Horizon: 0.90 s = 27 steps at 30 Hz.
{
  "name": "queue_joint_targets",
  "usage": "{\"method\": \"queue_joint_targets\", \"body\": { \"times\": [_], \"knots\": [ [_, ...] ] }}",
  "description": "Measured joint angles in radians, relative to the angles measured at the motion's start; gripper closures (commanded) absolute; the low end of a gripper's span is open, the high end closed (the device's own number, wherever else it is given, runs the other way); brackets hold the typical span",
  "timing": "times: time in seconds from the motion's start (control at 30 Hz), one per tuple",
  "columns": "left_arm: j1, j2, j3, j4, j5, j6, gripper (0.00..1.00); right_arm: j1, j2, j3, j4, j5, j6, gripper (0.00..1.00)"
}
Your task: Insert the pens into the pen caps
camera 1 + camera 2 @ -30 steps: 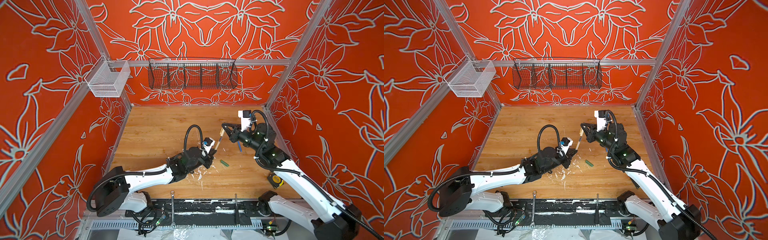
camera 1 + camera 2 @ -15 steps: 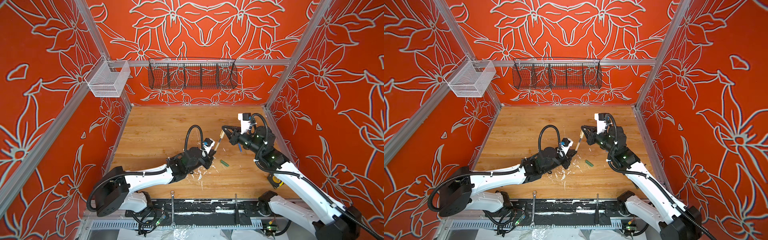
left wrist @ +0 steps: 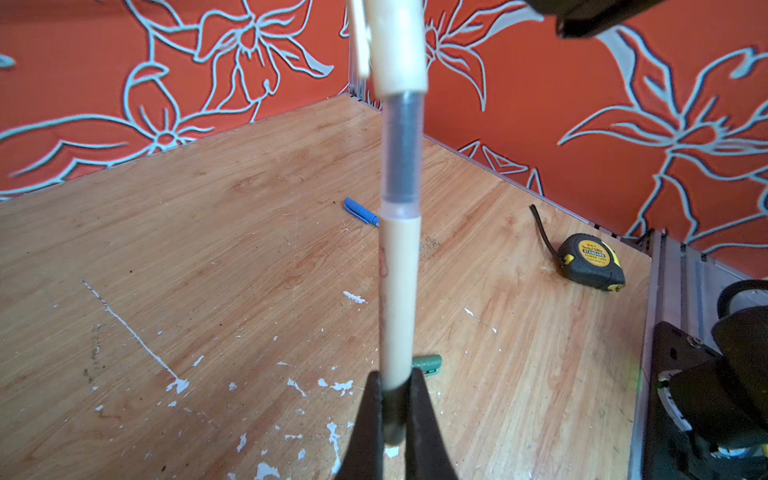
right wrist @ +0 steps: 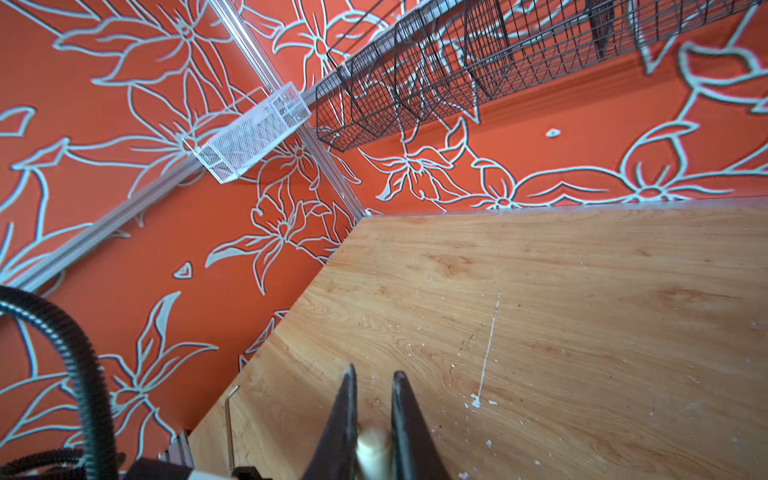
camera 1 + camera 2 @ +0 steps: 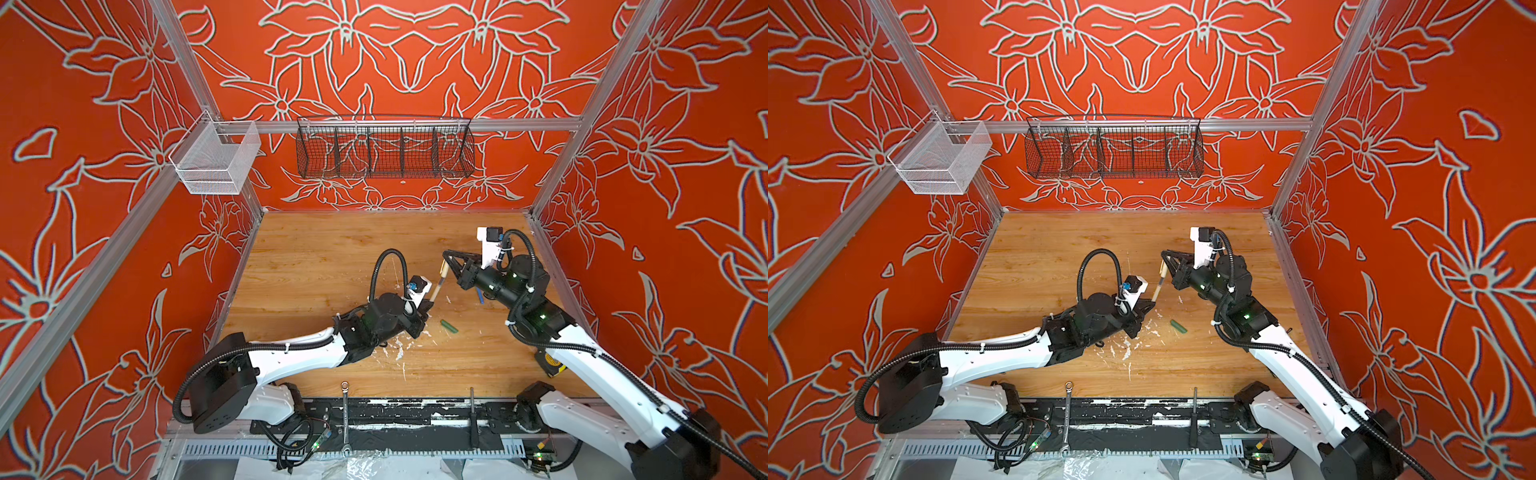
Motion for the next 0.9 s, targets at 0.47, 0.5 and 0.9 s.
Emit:
{"method": "queue_joint_targets", "body": {
  "times": [0.47, 0.5, 0.9],
  "knots": [
    [0.008, -0.044, 0.012, 0.001, 0.009, 0.013, 1.0, 0.008, -0.017, 0.005, -0.016, -0.01, -0.011, 1.0],
    [0.011, -0.044, 0.02, -0.008, 0.01, 0.013, 1.0, 0.01, -0.015, 0.004, -0.01, -0.013, -0.009, 1.0],
    [0.055, 0.005, 0.155, -0.087, 0.127, 0.002, 1.0, 0.011, -0.074, 0.029, -0.137, -0.004, -0.064, 0.59]
  ]
}}
